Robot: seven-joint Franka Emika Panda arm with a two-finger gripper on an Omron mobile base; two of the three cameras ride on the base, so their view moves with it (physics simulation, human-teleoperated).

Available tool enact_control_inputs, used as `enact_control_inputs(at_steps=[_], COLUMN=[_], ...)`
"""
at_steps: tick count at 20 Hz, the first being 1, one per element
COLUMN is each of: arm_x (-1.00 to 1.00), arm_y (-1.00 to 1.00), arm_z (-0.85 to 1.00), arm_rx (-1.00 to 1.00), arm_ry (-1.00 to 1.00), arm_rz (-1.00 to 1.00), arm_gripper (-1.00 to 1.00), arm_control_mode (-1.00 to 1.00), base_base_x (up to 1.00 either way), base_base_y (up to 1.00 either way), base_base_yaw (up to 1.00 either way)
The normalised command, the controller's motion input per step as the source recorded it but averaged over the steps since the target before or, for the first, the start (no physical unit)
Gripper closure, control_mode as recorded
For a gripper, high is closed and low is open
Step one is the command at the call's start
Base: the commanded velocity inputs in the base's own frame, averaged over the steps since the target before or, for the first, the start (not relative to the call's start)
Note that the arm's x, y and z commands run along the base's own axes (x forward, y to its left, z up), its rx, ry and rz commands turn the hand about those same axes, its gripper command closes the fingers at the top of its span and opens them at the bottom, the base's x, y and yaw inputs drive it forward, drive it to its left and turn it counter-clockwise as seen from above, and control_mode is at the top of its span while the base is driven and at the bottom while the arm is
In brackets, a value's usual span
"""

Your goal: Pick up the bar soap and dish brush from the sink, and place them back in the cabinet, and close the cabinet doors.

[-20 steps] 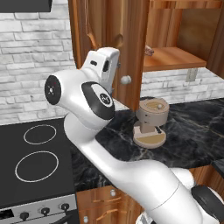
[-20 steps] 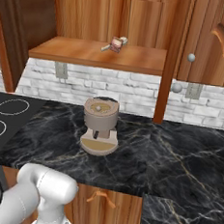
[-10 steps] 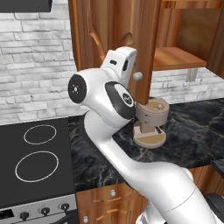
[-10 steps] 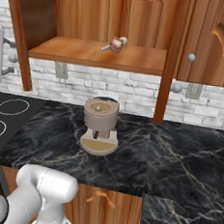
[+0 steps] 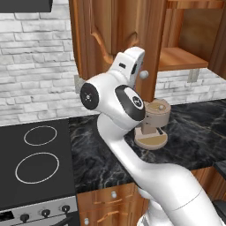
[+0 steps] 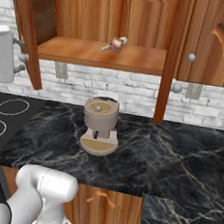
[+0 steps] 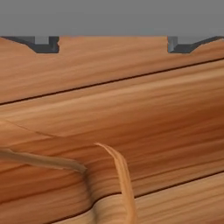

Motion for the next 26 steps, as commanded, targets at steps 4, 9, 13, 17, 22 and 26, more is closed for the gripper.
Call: enact_control_inputs(at_steps=[4,9,13,17,22,26], arm_x=[0.39,0.42,0.39,0.30,0.28,0.38], arm_y=[-0.08,-0.07,-0.09,-0.11,-0.23,-0.27], arm_z=[0.00,0.00,0.00,0.00,0.00,0.00], arm_rx=[0.00,0.00,0.00,0.00,0.00,0.00], arm_ry=[-0.15,-0.14,-0.14,-0.17,-0.09,-0.02], arm_rz=[0.00,0.00,0.00,0.00,0.00,0.00], arm_gripper=[-1.00,-1.00,-1.00,-1.00,-1.00,-1.00], arm_control_mode=[-1.00,-1.00,-1.00,-1.00,-1.00,-1.00], base_base_x=[0.00,0.00,0.00,0.00,0.00,0.00], base_base_y=[0.00,0.00,0.00,0.00,0.00,0.00], base_base_yaw=[0.00,0.00,0.00,0.00,0.00,0.00])
